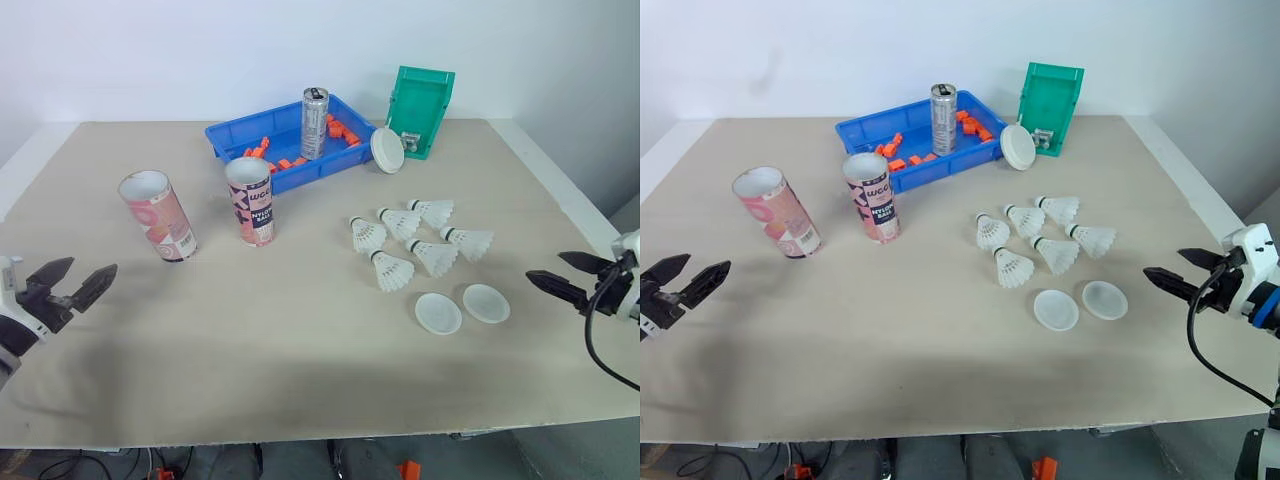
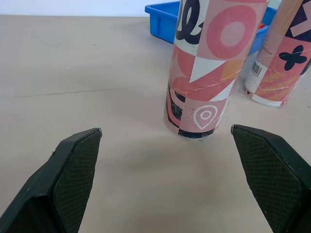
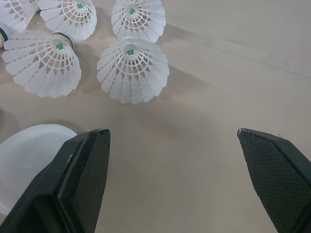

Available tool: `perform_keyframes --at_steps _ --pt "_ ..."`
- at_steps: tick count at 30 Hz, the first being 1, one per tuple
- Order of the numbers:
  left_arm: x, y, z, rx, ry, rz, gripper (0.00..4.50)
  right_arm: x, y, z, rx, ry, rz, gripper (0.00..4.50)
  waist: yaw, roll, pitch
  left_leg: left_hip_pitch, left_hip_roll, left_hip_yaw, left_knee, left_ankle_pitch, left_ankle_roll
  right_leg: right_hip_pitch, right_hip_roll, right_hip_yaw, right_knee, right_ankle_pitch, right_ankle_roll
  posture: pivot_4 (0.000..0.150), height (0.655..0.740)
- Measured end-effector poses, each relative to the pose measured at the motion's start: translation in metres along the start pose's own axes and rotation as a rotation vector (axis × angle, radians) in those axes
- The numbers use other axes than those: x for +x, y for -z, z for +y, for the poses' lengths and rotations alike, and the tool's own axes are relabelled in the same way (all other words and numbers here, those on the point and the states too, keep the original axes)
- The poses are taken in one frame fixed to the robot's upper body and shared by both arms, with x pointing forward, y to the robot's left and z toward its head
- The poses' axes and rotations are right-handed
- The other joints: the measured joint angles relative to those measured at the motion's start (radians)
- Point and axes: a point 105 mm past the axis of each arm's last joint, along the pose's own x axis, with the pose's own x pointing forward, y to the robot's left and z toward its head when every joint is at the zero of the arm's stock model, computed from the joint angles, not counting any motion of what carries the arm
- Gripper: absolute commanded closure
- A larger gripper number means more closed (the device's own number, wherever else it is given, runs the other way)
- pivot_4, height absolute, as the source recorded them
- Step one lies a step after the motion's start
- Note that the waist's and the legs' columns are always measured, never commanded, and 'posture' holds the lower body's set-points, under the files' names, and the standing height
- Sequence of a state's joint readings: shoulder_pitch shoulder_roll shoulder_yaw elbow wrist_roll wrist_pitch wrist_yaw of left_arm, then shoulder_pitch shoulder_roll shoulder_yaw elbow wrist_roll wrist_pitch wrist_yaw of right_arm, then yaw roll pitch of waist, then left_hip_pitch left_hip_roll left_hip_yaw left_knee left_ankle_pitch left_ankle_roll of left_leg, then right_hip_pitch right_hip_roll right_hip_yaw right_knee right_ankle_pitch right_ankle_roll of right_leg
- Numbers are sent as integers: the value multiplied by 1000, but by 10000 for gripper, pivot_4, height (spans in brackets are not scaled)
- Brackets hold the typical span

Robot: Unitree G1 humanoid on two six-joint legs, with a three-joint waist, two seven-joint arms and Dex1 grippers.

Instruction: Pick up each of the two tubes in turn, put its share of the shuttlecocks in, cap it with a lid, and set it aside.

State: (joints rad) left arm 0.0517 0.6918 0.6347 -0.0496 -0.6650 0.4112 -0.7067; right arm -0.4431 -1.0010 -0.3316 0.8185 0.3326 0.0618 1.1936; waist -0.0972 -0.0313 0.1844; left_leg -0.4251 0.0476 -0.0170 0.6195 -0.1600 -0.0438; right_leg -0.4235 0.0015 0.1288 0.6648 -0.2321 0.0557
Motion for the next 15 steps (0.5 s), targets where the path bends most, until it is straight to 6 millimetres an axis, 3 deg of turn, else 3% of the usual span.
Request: perform_keyframes --at_steps 11,15 --pt "0 -5 -1 51 11 -34 444 2 -8 2 -18 -8 -30 2 -1 0 0 0 0 1 0 0 0 0 0 1 0 0 0 1500 7400" --pt "2 -5 -3 48 85 -71 444 11 -58 21 -120 -95 -172 2 -3 1 0 1 0 0 0 0 0 0 1 1 1 0 0 1500 7400"
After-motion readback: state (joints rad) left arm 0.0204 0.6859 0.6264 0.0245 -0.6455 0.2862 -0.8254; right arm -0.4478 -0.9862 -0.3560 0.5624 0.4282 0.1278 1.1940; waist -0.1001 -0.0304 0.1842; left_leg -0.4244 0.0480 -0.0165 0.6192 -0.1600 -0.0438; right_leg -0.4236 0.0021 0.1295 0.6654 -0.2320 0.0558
